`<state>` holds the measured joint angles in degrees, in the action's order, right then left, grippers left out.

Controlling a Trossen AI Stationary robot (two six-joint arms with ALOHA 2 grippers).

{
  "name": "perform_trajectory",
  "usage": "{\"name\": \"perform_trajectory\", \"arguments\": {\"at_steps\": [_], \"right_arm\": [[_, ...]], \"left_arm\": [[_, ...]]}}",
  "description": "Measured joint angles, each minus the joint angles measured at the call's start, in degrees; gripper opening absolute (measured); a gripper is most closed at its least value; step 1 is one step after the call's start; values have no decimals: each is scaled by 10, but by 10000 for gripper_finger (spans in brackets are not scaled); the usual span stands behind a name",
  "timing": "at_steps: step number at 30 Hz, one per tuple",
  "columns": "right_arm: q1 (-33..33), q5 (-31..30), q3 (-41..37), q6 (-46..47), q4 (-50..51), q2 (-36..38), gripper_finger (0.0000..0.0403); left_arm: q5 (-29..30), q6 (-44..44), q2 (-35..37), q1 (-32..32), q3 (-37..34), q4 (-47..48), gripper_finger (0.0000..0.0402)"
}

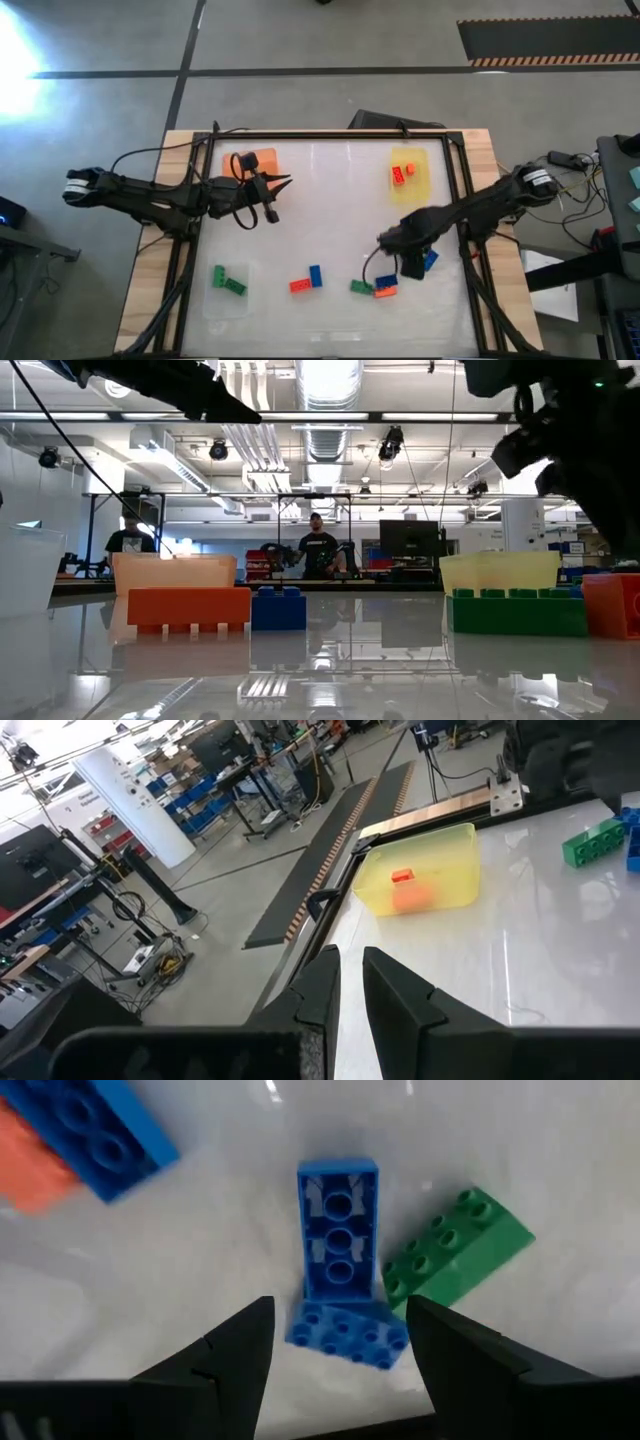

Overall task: Sort & place blocks by color
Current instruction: Put the blue game piece into the orange bin

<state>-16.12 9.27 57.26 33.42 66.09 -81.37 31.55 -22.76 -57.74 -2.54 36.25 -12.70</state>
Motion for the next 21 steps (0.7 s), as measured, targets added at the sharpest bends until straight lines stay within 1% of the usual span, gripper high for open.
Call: {"name": "perform_trajectory", "arguments": {"at_steps": [5, 12, 18, 21], "right_arm": [[-30, -47, -1, -13, -27, -33, 219], [-31, -91, -12, -42, -92, -38, 219], [-30, -95, -56, -37, -129, -37, 219], [-30, -96, -79, -34, -168, -39, 219]], "left_arm": [[0, 0, 0, 0, 0, 0, 31], [0, 0, 0, 0, 0, 0, 31], [0, 0, 0, 0, 0, 0, 31], [0, 0, 0, 0, 0, 0, 31]]}}
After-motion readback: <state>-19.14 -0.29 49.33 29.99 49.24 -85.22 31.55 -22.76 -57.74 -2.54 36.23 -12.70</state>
